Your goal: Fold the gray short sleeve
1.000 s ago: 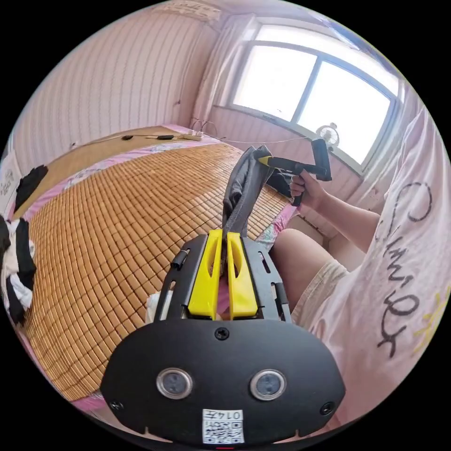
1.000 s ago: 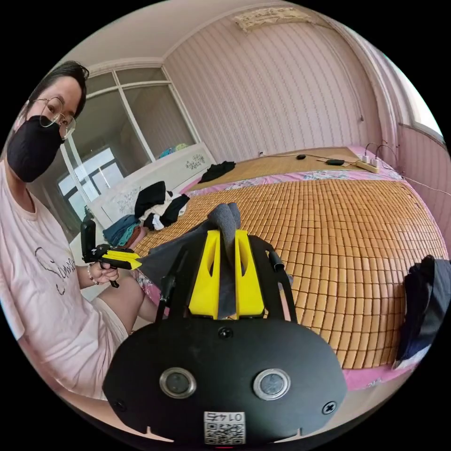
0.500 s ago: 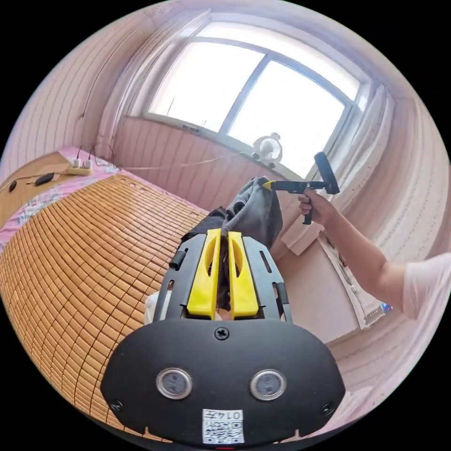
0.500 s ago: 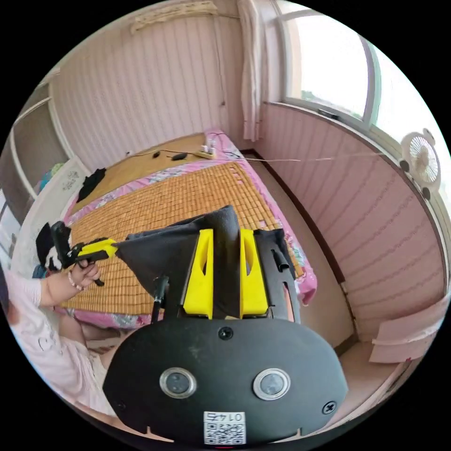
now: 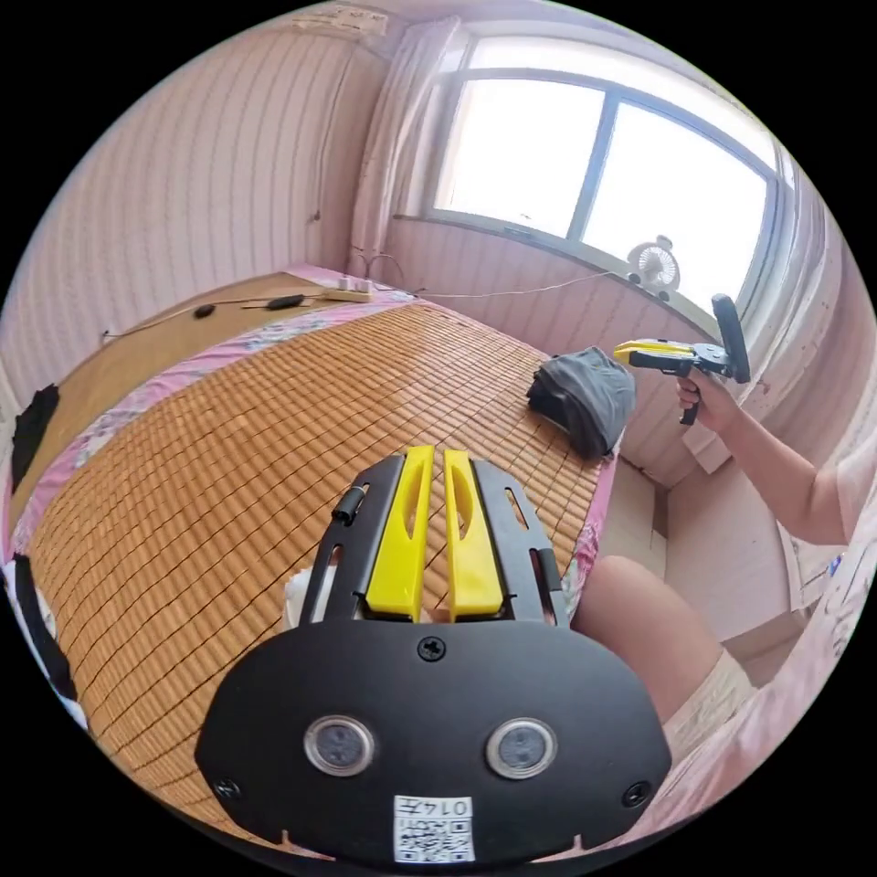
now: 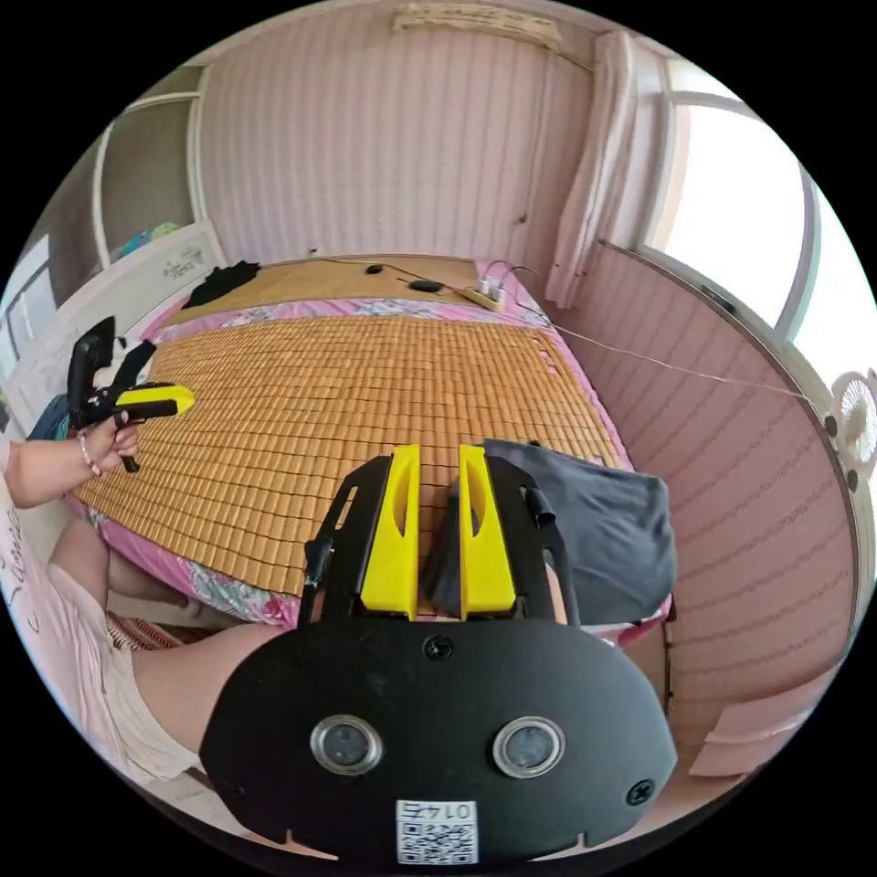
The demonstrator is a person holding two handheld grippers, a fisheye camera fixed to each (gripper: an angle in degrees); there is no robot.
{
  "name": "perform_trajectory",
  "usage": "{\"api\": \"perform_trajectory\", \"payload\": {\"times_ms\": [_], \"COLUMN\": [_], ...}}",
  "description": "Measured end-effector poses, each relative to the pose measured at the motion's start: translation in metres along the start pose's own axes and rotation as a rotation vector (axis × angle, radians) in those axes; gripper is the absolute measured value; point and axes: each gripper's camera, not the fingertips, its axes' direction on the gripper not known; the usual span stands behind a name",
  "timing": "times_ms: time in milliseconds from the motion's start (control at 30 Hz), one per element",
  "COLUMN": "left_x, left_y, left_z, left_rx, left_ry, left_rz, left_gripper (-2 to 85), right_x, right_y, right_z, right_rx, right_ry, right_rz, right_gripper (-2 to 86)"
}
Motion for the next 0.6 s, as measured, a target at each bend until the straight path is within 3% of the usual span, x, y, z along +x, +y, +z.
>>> {"api": "perform_trajectory", "payload": {"times_ms": [167,367,500,600], "left_x": [-0.06,-0.104,-0.131,-0.164], "left_y": [0.159,0.349,0.437,0.478], "left_z": [-0.198,-0.389,-0.474,-0.511], "left_rx": [0.069,0.157,0.212,0.276], "left_ry": [-0.38,-0.768,-0.961,-0.995], "left_rz": [-0.261,-0.658,-0.839,-0.96], "left_gripper": [-0.4,2.3,5.6,6.2], "right_x": [-0.278,-0.552,-0.702,-0.812], "right_y": [-0.068,-0.148,-0.19,-0.216], "right_z": [0.02,0.024,0.016,0.008], "right_rx": [0.088,0.07,0.048,0.078], "right_ry": [-0.376,-0.83,-0.919,-0.897], "right_rz": [-0.49,-0.804,-0.986,-1.108], "right_gripper": [5.8,3.8,5.7,8.3]}}
